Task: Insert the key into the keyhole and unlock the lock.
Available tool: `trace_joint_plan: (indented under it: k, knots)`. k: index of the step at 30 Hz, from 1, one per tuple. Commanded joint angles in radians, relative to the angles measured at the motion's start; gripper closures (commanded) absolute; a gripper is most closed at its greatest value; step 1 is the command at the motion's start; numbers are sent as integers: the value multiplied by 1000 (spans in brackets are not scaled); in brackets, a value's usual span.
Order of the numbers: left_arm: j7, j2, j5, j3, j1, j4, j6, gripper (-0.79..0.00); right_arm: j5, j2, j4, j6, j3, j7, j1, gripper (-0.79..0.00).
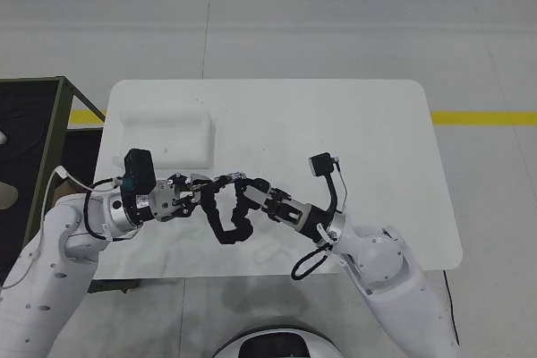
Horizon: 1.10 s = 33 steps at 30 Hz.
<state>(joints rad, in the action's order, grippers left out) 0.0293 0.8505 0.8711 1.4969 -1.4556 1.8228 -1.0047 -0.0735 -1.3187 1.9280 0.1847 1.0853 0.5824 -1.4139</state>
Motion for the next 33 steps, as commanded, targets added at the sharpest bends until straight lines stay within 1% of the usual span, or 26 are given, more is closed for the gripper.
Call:
trace_joint_plan:
  k: [1, 5, 6, 9, 11, 12, 14, 16, 19, 24, 27, 29, 31, 32, 33]
  knots:
    - [-1, 1, 46, 6, 2, 21, 26, 0, -4, 1, 4, -2, -3, -7, -2, 0]
    - [-42, 3, 222, 20, -6, 69, 48, 0, -7, 4, 15, -9, 2, -4, -3, 0]
    - [-68, 4, 288, 21, -14, 81, 54, 0, -6, 5, 19, -11, 6, -4, -3, 0]
    - [-142, 6, 396, 21, -30, 91, 83, 0, -8, 8, 24, -15, 12, -5, -3, 0]
    - [-197, 7, 483, 26, -39, 98, 123, 0, -13, 9, 26, -18, 17, -11, -5, 0]
    - [-234, 9, 501, 27, -49, 91, 145, 0, -22, 10, 28, -20, 19, -15, -5, 0]
    - [-287, 10, 539, 35, -62, 84, 183, -785, -51, 13, 30, -26, 23, -18, -6, 0]
    - [-320, 10, 559, 41, -72, 76, 194, -785, -88, 16, 32, -30, 28, -23, -7, 0]
    - [-320, 10, 559, 41, -72, 76, 194, -785, -121, 20, 32, -36, 48, -42, -11, 0]
    - [-320, 10, 559, 41, -72, 76, 194, -785, -415, 38, 52, -86, 95, -47, -16, 0]
    - [-320, 10, 559, 41, -72, 76, 194, -785, -662, 51, 68, -85, 98, -24, -4, 0]
    - [-320, 10, 559, 41, -72, 76, 194, -785, -857, 58, 81, -75, 78, -13, 9, 0]
    - [-320, 10, 559, 41, -72, 76, 194, -785, -1101, 64, 94, -51, 47, -48, 27, 0]
    - [-320, 10, 559, 41, -72, 76, 194, -785, -1159, 65, 96, -44, 37, -70, 33, 0]
    - [-320, 10, 559, 41, -72, 76, 194, -785, -1302, 69, 94, -14, 14, -110, 47, 0]
